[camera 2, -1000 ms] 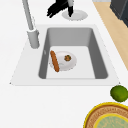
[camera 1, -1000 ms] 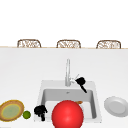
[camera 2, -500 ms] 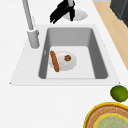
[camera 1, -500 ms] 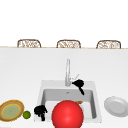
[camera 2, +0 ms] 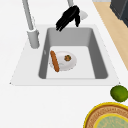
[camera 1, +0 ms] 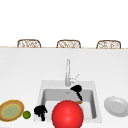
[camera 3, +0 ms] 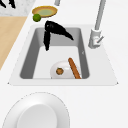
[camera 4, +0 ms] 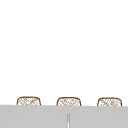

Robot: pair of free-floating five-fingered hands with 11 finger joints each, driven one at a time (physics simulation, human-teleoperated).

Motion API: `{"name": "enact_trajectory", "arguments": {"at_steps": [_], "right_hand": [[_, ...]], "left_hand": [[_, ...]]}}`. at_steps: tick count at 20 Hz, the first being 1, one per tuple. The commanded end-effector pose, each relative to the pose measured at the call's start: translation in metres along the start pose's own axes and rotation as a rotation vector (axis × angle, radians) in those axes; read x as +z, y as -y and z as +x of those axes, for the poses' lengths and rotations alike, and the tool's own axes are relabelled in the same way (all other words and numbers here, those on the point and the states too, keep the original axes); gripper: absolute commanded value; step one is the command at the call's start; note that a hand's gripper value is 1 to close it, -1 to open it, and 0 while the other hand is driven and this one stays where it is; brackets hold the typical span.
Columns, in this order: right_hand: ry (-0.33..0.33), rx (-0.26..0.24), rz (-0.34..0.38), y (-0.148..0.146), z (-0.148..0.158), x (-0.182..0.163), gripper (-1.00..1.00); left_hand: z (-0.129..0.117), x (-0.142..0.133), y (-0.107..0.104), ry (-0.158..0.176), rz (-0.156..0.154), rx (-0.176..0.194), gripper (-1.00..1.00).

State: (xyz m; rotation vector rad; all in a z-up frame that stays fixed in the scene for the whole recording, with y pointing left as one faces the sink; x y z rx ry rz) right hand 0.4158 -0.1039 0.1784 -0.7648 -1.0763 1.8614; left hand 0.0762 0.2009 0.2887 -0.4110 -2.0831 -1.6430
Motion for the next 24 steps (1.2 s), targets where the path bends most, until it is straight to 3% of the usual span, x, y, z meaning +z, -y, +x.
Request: {"name": "enact_trajectory", "arguments": {"at_steps": [1, 7, 11, 12, 15, 19, 21, 24], "right_hand": [[0.057, -0.027, 0.013, -0.025, 0.017, 0.003, -1.00], [-0.016, -0.044, 0.078, -0.059, 0.039, 0.011, -1.00], [0.008, -0.083, 0.133, -0.077, 0.048, 0.022, -1.00], [0.018, -0.112, 0.141, -0.081, 0.050, 0.022, -1.00], [0.025, -0.119, 0.177, -0.099, 0.053, 0.017, -1.00], [0.038, -0.131, 0.241, -0.120, 0.056, 0.005, -1.00], [0.044, -0.162, 0.258, -0.126, 0.056, -0.013, -1.00], [0.048, -0.195, 0.341, -0.132, 0.056, -0.029, -1.00]], "left_hand": [[0.000, 0.000, 0.000, 0.000, 0.000, 0.000, 0.00], [0.000, 0.000, 0.000, 0.000, 0.000, 0.000, 0.00], [0.000, 0.000, 0.000, 0.000, 0.000, 0.000, 0.00], [0.000, 0.000, 0.000, 0.000, 0.000, 0.000, 0.00], [0.000, 0.000, 0.000, 0.000, 0.000, 0.000, 0.00], [0.000, 0.000, 0.000, 0.000, 0.000, 0.000, 0.00], [0.000, 0.000, 0.000, 0.000, 0.000, 0.000, 0.00], [0.000, 0.000, 0.000, 0.000, 0.000, 0.000, 0.00]]}}
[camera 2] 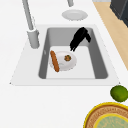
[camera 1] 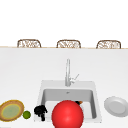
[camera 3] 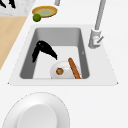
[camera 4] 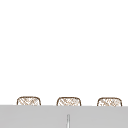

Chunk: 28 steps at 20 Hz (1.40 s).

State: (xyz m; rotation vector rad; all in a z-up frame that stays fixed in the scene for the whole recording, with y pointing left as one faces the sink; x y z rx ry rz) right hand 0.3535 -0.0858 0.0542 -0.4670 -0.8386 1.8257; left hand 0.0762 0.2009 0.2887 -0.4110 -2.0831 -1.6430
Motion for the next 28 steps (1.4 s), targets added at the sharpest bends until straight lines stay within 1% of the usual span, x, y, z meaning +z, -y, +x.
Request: {"name": "enact_trajectory", "arguments": {"at_steps": [1, 3, 5, 9, 11, 13, 16, 18, 19, 22, 26, 28], "right_hand": [[0.025, -0.020, 0.064, -0.001, -0.005, -0.023, -1.00], [0.037, -0.037, 0.108, -0.005, -0.011, -0.039, -1.00], [0.053, -0.049, 0.134, -0.011, -0.015, -0.049, -1.00], [0.060, -0.062, 0.134, -0.031, -0.021, -0.063, -1.00], [0.053, -0.079, 0.139, -0.030, -0.023, -0.074, -1.00], [0.069, -0.108, 0.130, -0.030, -0.027, -0.082, -1.00], [0.075, -0.132, 0.174, -0.031, -0.033, -0.096, -1.00], [0.076, -0.135, 0.198, -0.022, -0.038, -0.104, -1.00], [0.077, -0.135, 0.198, -0.018, -0.039, -0.106, -1.00], [0.075, -0.128, 0.168, -0.013, -0.044, -0.114, -1.00], [0.057, -0.094, 0.137, -0.023, -0.052, -0.132, -1.00], [0.050, -0.082, 0.131, -0.020, -0.055, -0.144, -1.00]], "left_hand": [[0.000, 0.000, 0.000, 0.000, 0.000, 0.000, 0.00], [0.000, 0.000, 0.000, 0.000, 0.000, 0.000, 0.00], [0.000, 0.000, 0.000, 0.000, 0.000, 0.000, 0.00], [0.000, 0.000, 0.000, 0.000, 0.000, 0.000, 0.00], [0.000, 0.000, 0.000, 0.000, 0.000, 0.000, 0.00], [0.000, 0.000, 0.000, 0.000, 0.000, 0.000, 0.00], [0.000, 0.000, 0.000, 0.000, 0.000, 0.000, 0.00], [0.000, 0.000, 0.000, 0.000, 0.000, 0.000, 0.00], [0.000, 0.000, 0.000, 0.000, 0.000, 0.000, 0.00], [0.000, 0.000, 0.000, 0.000, 0.000, 0.000, 0.00], [0.000, 0.000, 0.000, 0.000, 0.000, 0.000, 0.00], [0.000, 0.000, 0.000, 0.000, 0.000, 0.000, 0.00]]}}
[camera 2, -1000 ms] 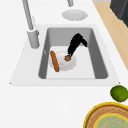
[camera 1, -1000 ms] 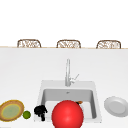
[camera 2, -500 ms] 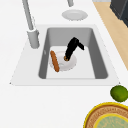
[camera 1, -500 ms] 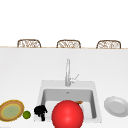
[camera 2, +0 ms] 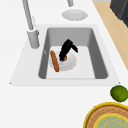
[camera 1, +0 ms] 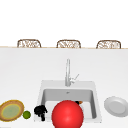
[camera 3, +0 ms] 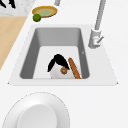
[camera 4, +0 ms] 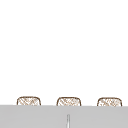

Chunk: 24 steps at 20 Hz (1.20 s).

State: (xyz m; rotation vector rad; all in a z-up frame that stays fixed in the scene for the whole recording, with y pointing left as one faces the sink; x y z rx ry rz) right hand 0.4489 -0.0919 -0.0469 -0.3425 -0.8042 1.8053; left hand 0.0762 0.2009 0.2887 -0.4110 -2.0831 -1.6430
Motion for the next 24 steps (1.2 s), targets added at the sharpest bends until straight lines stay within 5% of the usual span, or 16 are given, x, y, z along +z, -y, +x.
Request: {"name": "enact_trajectory", "arguments": {"at_steps": [1, 9, 10, 14, 24], "right_hand": [[0.003, -0.014, 0.053, -0.002, -0.009, -0.019, -1.00], [0.020, -0.025, 0.001, 0.003, -0.026, -0.043, -1.00], [0.022, -0.027, 0.005, 0.003, -0.025, -0.046, 1.00], [0.023, -0.003, -0.040, -0.002, -0.024, -0.059, 1.00], [0.029, -0.081, -0.173, 0.024, -0.020, -0.051, 1.00]], "left_hand": [[0.000, 0.000, 0.000, 0.000, 0.000, 0.000, 0.00], [0.000, 0.000, 0.000, 0.000, 0.000, 0.000, 0.00], [0.000, 0.000, 0.000, 0.000, 0.000, 0.000, 0.00], [0.000, 0.000, 0.000, 0.000, 0.000, 0.000, 0.00], [0.000, 0.000, 0.000, 0.000, 0.000, 0.000, 0.00]]}}
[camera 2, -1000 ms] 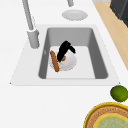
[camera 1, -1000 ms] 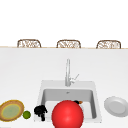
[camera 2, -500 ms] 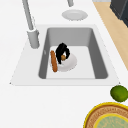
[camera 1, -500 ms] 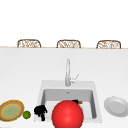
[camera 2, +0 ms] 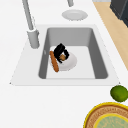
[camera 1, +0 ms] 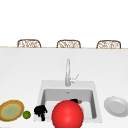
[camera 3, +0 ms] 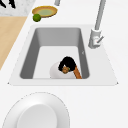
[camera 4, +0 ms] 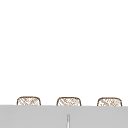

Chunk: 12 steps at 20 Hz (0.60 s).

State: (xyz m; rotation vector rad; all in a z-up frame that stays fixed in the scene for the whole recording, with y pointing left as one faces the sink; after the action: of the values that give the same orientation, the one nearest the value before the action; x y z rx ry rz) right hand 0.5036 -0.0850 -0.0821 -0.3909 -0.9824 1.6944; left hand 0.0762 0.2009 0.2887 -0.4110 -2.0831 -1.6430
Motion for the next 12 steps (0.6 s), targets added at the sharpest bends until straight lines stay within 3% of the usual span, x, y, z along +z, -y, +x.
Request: {"name": "enact_trajectory", "arguments": {"at_steps": [1, 5, 12], "right_hand": [[-0.013, -0.028, -0.015, 0.016, 0.002, 0.014, 1.00], [-0.049, -0.067, -0.034, 0.033, 0.001, 0.042, 1.00], [-0.115, -0.045, -0.053, 0.070, 0.011, 0.073, 1.00]], "left_hand": [[0.000, 0.000, 0.000, 0.000, 0.000, 0.000, 0.00], [0.000, 0.000, 0.000, 0.000, 0.000, 0.000, 0.00], [0.000, 0.000, 0.000, 0.000, 0.000, 0.000, 0.00]]}}
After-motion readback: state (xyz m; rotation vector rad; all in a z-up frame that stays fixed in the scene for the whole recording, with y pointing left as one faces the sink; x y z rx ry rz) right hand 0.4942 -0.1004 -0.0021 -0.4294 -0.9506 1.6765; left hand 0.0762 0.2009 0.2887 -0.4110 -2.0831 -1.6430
